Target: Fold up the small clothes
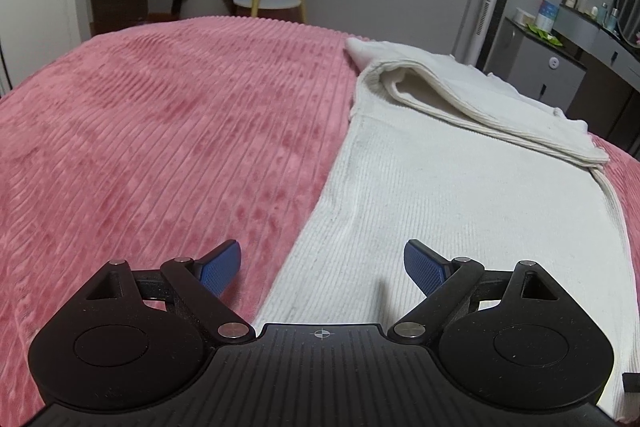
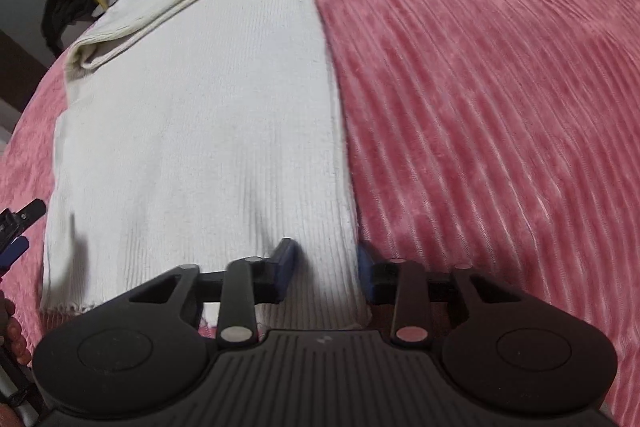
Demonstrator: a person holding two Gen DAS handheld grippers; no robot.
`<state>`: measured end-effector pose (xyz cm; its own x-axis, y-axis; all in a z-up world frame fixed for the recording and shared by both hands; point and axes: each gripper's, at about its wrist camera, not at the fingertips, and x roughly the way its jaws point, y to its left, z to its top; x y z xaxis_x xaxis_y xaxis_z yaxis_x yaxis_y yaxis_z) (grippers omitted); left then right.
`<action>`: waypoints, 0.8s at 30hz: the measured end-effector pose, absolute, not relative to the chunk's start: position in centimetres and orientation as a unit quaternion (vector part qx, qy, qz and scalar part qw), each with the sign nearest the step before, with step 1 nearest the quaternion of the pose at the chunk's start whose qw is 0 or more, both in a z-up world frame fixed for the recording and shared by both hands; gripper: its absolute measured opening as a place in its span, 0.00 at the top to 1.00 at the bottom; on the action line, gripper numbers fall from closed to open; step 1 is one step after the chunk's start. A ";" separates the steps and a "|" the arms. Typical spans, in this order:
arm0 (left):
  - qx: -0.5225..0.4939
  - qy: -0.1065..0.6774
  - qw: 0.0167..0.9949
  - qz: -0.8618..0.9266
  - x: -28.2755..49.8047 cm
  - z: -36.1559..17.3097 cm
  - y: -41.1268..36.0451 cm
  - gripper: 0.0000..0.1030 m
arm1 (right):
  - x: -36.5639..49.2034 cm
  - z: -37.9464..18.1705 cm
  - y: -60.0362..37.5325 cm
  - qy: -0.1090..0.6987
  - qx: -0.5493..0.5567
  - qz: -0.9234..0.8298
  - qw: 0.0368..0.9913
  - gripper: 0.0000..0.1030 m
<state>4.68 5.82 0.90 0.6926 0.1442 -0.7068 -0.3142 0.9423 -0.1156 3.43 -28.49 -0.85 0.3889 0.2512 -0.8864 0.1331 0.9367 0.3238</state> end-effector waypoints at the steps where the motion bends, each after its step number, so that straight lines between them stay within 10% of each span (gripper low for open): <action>1: -0.115 0.371 0.913 0.124 4.6 1.0 5.8 0.10 | 3.3 -0.6 -28.4 0.549 0.170 0.040 0.818 0.92; 24: -0.092 0.344 0.934 -0.008 3.2 5.7 4.8 0.09 | 10.2 3.2 -29.0 0.485 0.359 0.132 0.786 0.93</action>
<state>3.16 4.80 5.72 0.7626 -0.0784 -0.6421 -0.0479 0.9831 -0.1770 10.18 -29.01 3.23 0.4945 0.5567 -0.6675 0.1404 0.7067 0.6934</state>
